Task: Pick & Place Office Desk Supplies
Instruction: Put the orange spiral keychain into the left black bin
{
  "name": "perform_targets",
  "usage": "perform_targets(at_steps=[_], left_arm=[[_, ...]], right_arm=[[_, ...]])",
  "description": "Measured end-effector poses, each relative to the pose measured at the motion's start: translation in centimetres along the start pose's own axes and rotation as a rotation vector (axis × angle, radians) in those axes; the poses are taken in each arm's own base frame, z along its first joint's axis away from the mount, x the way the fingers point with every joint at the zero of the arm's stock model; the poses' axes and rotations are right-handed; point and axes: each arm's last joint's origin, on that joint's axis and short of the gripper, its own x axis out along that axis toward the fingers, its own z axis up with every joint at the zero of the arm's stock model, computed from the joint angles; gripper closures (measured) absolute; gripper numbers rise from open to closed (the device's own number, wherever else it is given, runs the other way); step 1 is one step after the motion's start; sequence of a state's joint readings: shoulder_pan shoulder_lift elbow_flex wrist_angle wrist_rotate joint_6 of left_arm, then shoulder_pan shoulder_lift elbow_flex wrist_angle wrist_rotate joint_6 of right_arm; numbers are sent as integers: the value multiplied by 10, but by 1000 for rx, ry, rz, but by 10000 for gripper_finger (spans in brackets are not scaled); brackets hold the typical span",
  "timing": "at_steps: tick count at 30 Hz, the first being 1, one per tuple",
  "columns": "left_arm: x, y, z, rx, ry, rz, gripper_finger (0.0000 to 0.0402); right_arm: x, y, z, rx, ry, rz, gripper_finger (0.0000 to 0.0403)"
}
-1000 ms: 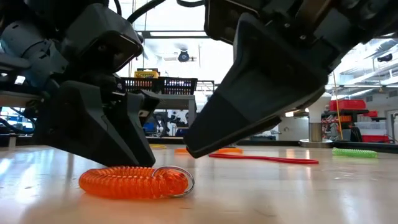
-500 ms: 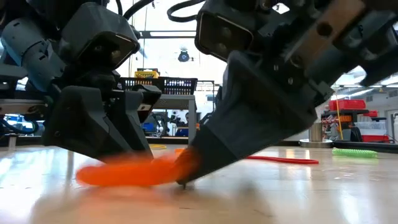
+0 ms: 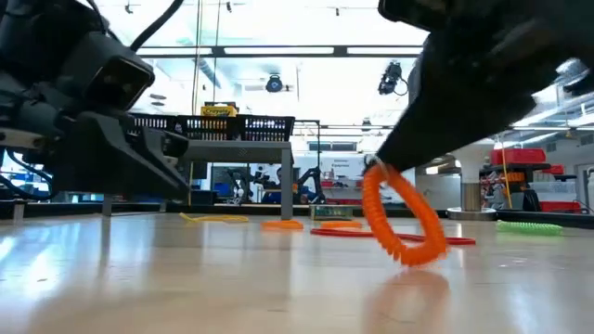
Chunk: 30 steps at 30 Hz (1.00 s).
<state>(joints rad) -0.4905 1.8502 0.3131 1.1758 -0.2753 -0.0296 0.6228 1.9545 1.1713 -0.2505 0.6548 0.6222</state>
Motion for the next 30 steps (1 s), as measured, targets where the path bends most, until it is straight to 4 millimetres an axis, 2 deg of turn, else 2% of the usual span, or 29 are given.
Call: perform_targets(at_steps=[4, 6, 11, 15, 19, 22, 25, 28, 30], left_arm=[[-7, 3, -5, -39, 1, 45, 342], [-7, 4, -5, -48, 0, 58, 342], [-7, 4, -5, -52, 0, 59, 342], [-7, 4, -5, -58, -1, 57, 342], [-7, 4, -5, -62, -2, 57, 342], [-6, 3, -5, -62, -2, 54, 342], [-6, 3, -5, -59, -2, 54, 342], [-6, 3, -5, -59, -2, 54, 342], [-6, 3, -5, -59, -2, 53, 342]], right_arm=[[0, -10, -9, 223, 34, -130, 399], [-4, -9, -15, 294, 49, -149, 399], [-17, 1, -29, 348, 128, -113, 394], [-20, 2, -36, 371, 227, -99, 369], [-26, -6, -36, 336, 340, -98, 315], [-36, -18, -23, 287, 414, -118, 269], [-47, -25, -8, 130, 437, -50, 231], [-52, -17, 4, -56, 421, 93, 219], [-46, -8, 8, -144, 418, 206, 224]])
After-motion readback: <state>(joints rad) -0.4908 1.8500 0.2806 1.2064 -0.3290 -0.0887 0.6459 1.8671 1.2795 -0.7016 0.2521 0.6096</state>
